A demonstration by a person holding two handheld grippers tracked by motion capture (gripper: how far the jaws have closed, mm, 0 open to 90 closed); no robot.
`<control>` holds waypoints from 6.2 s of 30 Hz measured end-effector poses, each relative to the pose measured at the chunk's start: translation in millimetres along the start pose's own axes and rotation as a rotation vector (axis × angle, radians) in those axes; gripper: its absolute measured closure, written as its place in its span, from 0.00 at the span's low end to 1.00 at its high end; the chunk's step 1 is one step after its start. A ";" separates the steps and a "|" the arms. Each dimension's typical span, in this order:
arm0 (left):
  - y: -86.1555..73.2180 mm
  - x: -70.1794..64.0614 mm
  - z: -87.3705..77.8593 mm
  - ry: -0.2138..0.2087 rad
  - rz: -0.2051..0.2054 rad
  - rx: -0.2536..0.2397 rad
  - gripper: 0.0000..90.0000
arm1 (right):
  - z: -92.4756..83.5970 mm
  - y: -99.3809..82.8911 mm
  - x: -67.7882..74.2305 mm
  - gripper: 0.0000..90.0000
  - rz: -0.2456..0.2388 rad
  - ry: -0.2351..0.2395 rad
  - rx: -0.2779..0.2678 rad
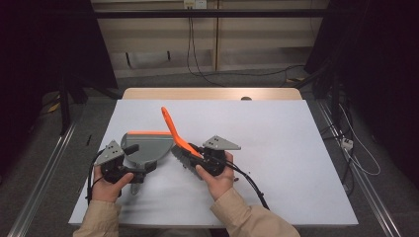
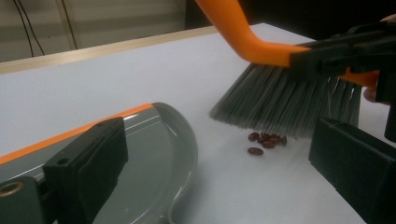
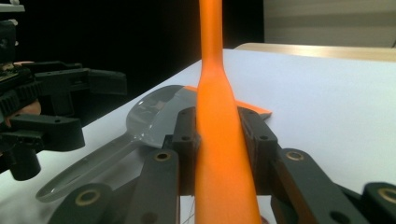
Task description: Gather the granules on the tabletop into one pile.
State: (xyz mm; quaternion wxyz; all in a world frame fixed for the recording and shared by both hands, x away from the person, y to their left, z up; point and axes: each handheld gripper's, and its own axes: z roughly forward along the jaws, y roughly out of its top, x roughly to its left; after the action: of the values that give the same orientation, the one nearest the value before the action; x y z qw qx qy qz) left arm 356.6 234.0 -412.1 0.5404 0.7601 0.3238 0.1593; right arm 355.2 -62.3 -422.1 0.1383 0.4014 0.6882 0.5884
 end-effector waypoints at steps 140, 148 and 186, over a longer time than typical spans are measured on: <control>1.1 -6.7 9.2 0.004 0.051 0.047 0.05 | -53.6 -22.7 -99.3 0.77 0.333 -0.214 0.057; 1.0 -4.9 8.5 0.004 0.049 0.046 0.05 | -43.8 7.7 -87.9 0.78 0.288 -0.108 0.017; -0.7 -2.3 5.7 0.015 0.029 0.045 0.05 | -44.8 10.0 -128.9 0.78 -0.499 0.128 0.260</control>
State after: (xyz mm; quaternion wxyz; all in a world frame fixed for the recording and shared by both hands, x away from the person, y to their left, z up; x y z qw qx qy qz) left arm 358.1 228.5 -414.6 0.5181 0.7755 0.3205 0.1655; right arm 411.8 -185.9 -437.1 0.1825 0.1959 0.8426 0.4673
